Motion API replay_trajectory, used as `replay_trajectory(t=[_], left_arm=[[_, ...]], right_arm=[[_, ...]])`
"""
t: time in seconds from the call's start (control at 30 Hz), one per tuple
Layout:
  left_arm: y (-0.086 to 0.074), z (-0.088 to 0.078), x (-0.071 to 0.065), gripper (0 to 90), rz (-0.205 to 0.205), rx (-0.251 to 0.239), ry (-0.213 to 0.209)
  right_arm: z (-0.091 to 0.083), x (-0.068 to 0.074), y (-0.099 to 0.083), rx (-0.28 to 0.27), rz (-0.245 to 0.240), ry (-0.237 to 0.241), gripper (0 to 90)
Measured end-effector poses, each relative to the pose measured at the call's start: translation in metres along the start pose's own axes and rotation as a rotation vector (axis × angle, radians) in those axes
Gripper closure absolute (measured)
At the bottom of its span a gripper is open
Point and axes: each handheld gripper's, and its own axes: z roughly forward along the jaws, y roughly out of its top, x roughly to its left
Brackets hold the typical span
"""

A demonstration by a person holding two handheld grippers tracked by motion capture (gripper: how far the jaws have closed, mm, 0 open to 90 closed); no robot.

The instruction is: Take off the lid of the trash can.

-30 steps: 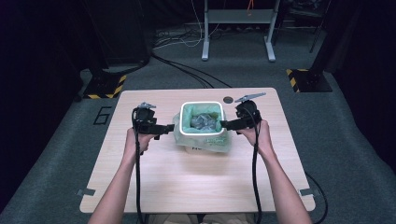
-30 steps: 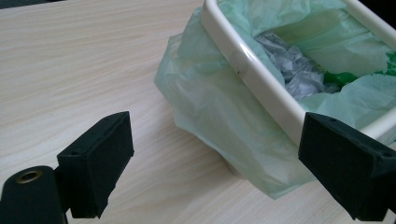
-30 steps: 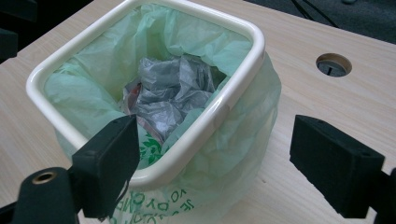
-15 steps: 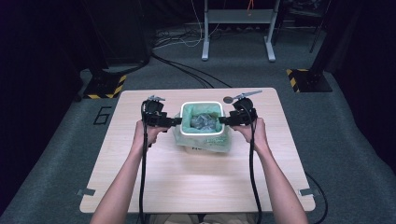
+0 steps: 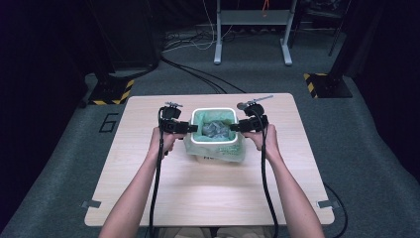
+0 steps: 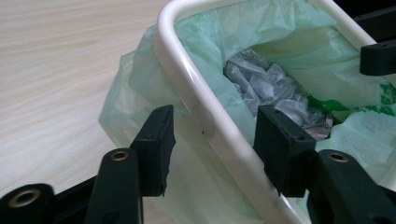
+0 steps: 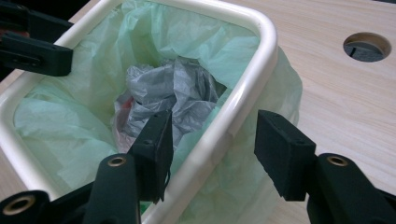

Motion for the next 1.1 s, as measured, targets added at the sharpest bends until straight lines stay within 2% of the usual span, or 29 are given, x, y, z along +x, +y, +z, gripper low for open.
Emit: replay_trajectory(t=[0.13,0.2,0.33,0.6,0.67,0.73,0.77,0.8,0.83,0.9,1.0,1.1], left_arm=[[-0.002,0.005,0.002,50.4,-0.034,-0.003,-0.027],[-0.002,0.008,0.001,52.8,-0.03,-0.001,-0.034],[-0.002,0.01,-0.005,54.1,-0.005,-0.003,0.011],[-0.001,0.01,-0.006,54.9,0.003,-0.001,0.027],[-0.001,0.011,-0.006,54.9,0.0,-0.003,0.029],[-0.001,0.011,-0.007,55.5,0.005,-0.006,0.041],[-0.001,0.011,-0.008,56.7,0.02,-0.005,0.068],[-0.002,0.012,-0.009,59.3,0.04,0.001,0.103],[-0.002,0.013,-0.008,61.3,0.041,0.002,0.103],[-0.002,0.012,-0.006,60.9,0.013,-0.004,0.08],[-0.003,0.012,-0.007,60.7,0.016,-0.007,0.083],[-0.003,0.012,-0.008,60.7,0.022,-0.002,0.084]], right_arm=[[0.004,0.0,0.0,0.011,0.008,-0.004,52.6],[0.005,0.0,-0.001,0.01,0.014,-0.005,53.2],[0.005,0.001,0.0,0.004,0.002,-0.016,54.4],[0.006,0.003,0.0,0.006,0.004,-0.029,55.1],[0.004,0.006,0.001,0.006,-0.018,-0.054,57.2],[0.001,0.018,0.003,-0.008,-0.082,-0.137,63.4],[-0.002,0.023,0.003,-0.027,-0.112,-0.17,66.8],[-0.003,0.026,0.004,-0.029,-0.114,-0.166,65.9],[-0.003,0.026,0.004,-0.016,-0.095,-0.149,61.6],[0.001,0.022,0.004,0.006,-0.08,-0.137,54.0],[0.007,0.014,0.002,0.015,-0.008,-0.085,51.0],[0.014,0.01,0.0,0.022,0.02,-0.056,52.1]])
